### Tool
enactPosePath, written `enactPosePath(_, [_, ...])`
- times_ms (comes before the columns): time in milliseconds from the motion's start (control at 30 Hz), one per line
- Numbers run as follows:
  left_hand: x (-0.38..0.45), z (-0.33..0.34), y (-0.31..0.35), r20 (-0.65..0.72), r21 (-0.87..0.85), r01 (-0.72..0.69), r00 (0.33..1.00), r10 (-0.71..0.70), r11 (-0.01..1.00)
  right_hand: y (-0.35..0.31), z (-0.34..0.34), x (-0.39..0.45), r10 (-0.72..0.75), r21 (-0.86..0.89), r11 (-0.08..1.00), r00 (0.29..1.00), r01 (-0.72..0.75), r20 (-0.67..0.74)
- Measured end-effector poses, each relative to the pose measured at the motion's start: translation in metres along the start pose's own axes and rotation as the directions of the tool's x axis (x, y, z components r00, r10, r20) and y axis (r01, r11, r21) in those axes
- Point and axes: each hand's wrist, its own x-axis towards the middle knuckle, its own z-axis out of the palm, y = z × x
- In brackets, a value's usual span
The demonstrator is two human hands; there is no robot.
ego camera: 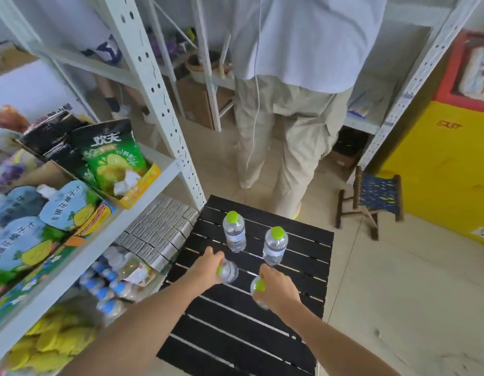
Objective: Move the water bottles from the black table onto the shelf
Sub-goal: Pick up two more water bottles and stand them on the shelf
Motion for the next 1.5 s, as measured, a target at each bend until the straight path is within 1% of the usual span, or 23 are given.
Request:
enactPosePath(67, [-0.014,-0.006,-0.015,-0.039,-0.11,0.015,0.999,-0.02,0.994,-0.017,-0.015,-0.001,-0.036,0.002,0.999,0.999,0.036,-0.011])
enactPosePath(167, [-0.041,-0.025,-0.04,-0.123,-0.225,0.045,0.99,-0.075,0.973,-0.065,-0.034,-0.009,-0.187,-0.075,0.98,0.98,0.182,-0.063])
enactPosePath(233, [-0.069,-0.043,-0.057,-0.166,-0.283,0.064,0.979,-0.114,0.957,-0.106,-0.043,-0.022,-0.326,-0.127,0.942,0.938,0.311,-0.119])
enactPosePath(267, [-0.086,-0.053,-0.066,-0.2,-0.317,0.065,0.971,-0.133,0.946,-0.127,-0.047,-0.032,-0.407,-0.155,0.91,0.899,0.384,-0.16])
enactPosePath(300, [-0.106,-0.062,-0.076,-0.243,-0.342,0.059,0.958,-0.149,0.938,-0.147,-0.05,-0.04,-0.519,-0.196,0.853,0.826,0.484,-0.218])
enactPosePath(333, [-0.129,-0.071,-0.087,-0.29,-0.363,0.05,0.943,-0.164,0.931,-0.167,-0.053,-0.049,-0.648,-0.287,0.76,0.716,0.584,-0.26])
enactPosePath(367, [-0.155,-0.08,-0.099,-0.336,-0.381,0.048,0.923,-0.186,0.923,-0.188,-0.055,-0.06,-0.724,-0.319,0.69,0.632,0.65,-0.276])
enactPosePath(433, [-0.214,-0.094,-0.126,-0.427,-0.412,0.048,0.872,-0.239,0.91,-0.233,-0.056,-0.082,-0.807,-0.325,0.584,0.486,0.744,-0.336])
enactPosePath(500, [-0.273,-0.109,-0.154,-0.523,-0.445,0.028,0.803,-0.285,0.895,-0.285,-0.059,-0.114,-0.819,-0.265,0.516,0.379,0.814,-0.431])
enactPosePath(533, [-0.3,-0.115,-0.17,-0.561,-0.46,0.04,0.761,-0.325,0.887,-0.313,-0.063,-0.133,-0.801,-0.198,0.505,0.371,0.84,-0.469])
enactPosePath(567, [-0.326,-0.122,-0.185,-0.593,-0.463,0.066,0.718,-0.364,0.884,-0.341,-0.061,-0.148,-0.769,-0.13,0.518,0.395,0.845,-0.503])
enactPosePath(600, [-0.35,-0.129,-0.2,-0.622,-0.46,0.094,0.675,-0.396,0.883,-0.37,-0.059,-0.164,-0.755,-0.071,0.519,0.418,0.852,-0.505])
enactPosePath(633, [-0.372,-0.136,-0.215,-0.648,-0.462,0.113,0.634,-0.422,0.88,-0.397,-0.053,-0.177,-0.768,-0.032,0.485,0.407,0.874,-0.495])
enactPosePath(700, [-0.41,-0.145,-0.244,-0.674,-0.476,0.147,0.573,-0.467,0.867,-0.448,-0.035,-0.198,-0.803,-0.039,0.4,0.33,0.916,-0.496])
enactPosePath(767, [-0.444,-0.146,-0.273,-0.661,-0.488,0.207,0.546,-0.514,0.848,-0.491,-0.01,-0.216,-0.838,-0.025,0.338,0.289,0.941,-0.464])
enactPosePath(833, [-0.471,-0.141,-0.305,-0.647,-0.5,0.258,0.523,-0.555,0.827,-0.525,0.017,-0.227,-0.878,0.03,0.293,0.282,0.956,-0.387])
enactPosePath(900, [-0.494,-0.132,-0.335,-0.626,-0.517,0.32,0.49,-0.606,0.794,-0.553,0.045,-0.236,-0.909,0.026,0.265,0.259,0.964,-0.326])
enactPosePath(1000, [-0.52,-0.118,-0.375,-0.578,-0.563,0.395,0.439,-0.687,0.726,-0.585,0.088,-0.241,-0.955,-0.044,0.216,0.201,0.975,-0.22])
enactPosePath(1100, [-0.534,-0.107,-0.409,-0.521,-0.632,0.428,0.382,-0.763,0.646,-0.61,0.124,-0.24,-0.985,-0.151,0.156,0.142,0.976,-0.1])
enactPosePath(1200, [-0.535,-0.1,-0.435,-0.483,-0.641,0.475,0.361,-0.798,0.603,-0.628,0.153,-0.232,-0.992,-0.21,0.127,0.126,0.969,-0.02])
enactPosePath(1300, [-0.534,-0.098,-0.456,-0.446,-0.674,0.488,0.33,-0.832,0.555,-0.644,0.173,-0.222,-0.998,-0.259,0.05,0.06,0.965,0.031])
enactPosePath(1367, [-0.534,-0.097,-0.466,-0.417,-0.696,0.494,0.314,-0.853,0.521,-0.655,0.179,-0.217,-0.998,-0.247,0.044,0.056,0.968,0.041])
enactPosePath(1500, [-0.538,-0.098,-0.48,-0.383,-0.699,0.509,0.325,-0.865,0.501,-0.668,0.185,-0.213,-0.994,-0.229,0.077,0.091,0.97,0.052])
